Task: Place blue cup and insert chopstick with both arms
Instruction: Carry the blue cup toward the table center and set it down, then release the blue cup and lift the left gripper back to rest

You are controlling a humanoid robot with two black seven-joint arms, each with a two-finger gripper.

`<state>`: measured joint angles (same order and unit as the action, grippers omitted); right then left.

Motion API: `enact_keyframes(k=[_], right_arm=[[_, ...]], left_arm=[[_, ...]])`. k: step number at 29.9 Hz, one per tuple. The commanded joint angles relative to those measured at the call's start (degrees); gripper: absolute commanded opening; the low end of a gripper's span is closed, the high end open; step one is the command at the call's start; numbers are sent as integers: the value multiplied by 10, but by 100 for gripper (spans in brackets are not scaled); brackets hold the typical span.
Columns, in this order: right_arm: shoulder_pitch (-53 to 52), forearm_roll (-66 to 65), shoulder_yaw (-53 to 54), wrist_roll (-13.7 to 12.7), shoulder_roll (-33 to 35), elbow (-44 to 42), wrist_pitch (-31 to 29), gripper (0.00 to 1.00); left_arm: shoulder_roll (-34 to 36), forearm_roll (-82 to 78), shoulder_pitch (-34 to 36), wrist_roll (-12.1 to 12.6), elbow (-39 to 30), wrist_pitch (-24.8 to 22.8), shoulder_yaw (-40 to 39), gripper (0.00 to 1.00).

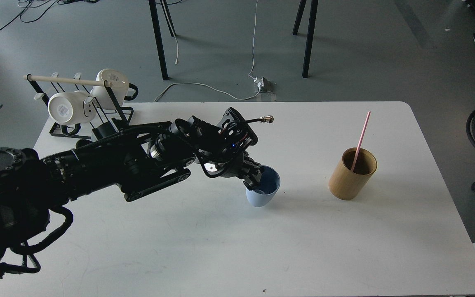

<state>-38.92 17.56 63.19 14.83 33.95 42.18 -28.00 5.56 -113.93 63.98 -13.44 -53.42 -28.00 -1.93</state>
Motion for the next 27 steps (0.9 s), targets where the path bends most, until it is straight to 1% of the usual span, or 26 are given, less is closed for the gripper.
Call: enact_keyframes(k=[1, 4, 5, 6, 8, 10, 12, 14, 16, 17, 18, 20, 22, 24, 27], right_arm=[[2, 0, -1, 0, 5, 0, 0, 99], [7, 0, 0, 0, 5, 0, 0, 99], [8, 0, 0, 0, 6, 0, 0, 99], [8, -1, 0, 0, 6, 0, 0, 99], [9, 0, 0, -1, 6, 0, 0, 99], [9, 0, 0, -1, 6, 0, 0, 99], [9, -1, 0, -1, 6, 0, 0, 99], [9, -1, -2, -1, 11, 2, 0, 99], [9, -1, -6, 0, 22, 7, 0, 99], [9, -2, -10, -1, 30, 12, 0, 99], [10, -5, -15, -1, 39, 16, 0, 99], [10, -19, -35, -1, 58, 20, 0, 99], [9, -39, -63, -1, 76, 35, 0, 99], [9, -63, -83, -1, 96, 71, 0, 99], [10, -117, -97, -2, 140, 138, 33, 99]], left_arm=[[-1, -1, -5, 1, 0, 0, 0, 17], [2, 0, -7, 1, 0, 0, -1, 18], [2, 1, -6, 1, 0, 0, -1, 19], [3, 4, -5, 2, 0, 0, -3, 24], [8, 5, -4, 0, -3, 0, -10, 37], [10, 8, 1, -5, -5, 0, -15, 45], [11, 29, 4, -7, -8, 0, -36, 51], [22, 76, 7, -5, -14, 0, -78, 60], [36, 134, 8, -2, -26, 0, -127, 73], [42, 168, 7, -1, -28, 0, -156, 82], [45, 200, 7, -1, -28, 0, -180, 87], [47, 275, 7, 0, -25, 0, -223, 96], [60, 349, 4, -1, -25, 0, -259, 97], [71, 441, -7, -1, -25, 0, -301, 99], [74, 600, -41, 0, -17, 0, -379, 99]])
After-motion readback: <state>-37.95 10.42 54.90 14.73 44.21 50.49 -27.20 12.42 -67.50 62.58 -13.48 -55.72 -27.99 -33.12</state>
